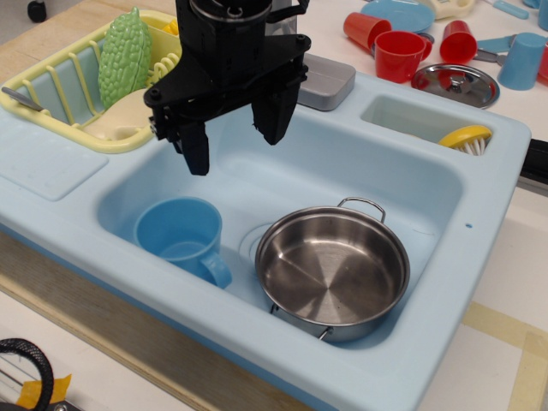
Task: Put cup into pot or pan
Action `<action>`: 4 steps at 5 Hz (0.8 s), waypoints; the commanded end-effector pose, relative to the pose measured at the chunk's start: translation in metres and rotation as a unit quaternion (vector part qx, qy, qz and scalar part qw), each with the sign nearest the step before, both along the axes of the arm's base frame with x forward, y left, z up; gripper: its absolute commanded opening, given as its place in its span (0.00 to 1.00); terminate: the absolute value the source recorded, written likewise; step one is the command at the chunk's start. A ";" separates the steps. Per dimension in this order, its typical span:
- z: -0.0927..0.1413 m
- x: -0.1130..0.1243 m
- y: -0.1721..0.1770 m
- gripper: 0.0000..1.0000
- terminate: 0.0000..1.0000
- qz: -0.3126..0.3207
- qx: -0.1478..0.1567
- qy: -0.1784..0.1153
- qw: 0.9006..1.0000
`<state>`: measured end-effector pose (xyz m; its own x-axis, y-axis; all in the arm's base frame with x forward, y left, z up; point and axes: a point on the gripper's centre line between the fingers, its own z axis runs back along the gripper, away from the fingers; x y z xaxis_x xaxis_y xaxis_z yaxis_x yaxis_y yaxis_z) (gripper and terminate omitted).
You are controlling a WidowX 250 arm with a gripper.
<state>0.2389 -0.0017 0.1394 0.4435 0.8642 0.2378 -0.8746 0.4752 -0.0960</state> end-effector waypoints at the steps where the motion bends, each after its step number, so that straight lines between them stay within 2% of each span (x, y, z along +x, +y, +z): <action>1: 0.000 0.000 0.000 1.00 0.00 0.000 0.000 0.000 1.000; 2: -0.013 -0.009 0.004 1.00 0.00 0.022 -0.015 0.000 1.000; 3: -0.025 -0.011 0.005 1.00 0.00 0.024 -0.029 0.009 0.999; 4: -0.038 -0.013 0.005 1.00 0.00 0.024 -0.046 0.005 0.999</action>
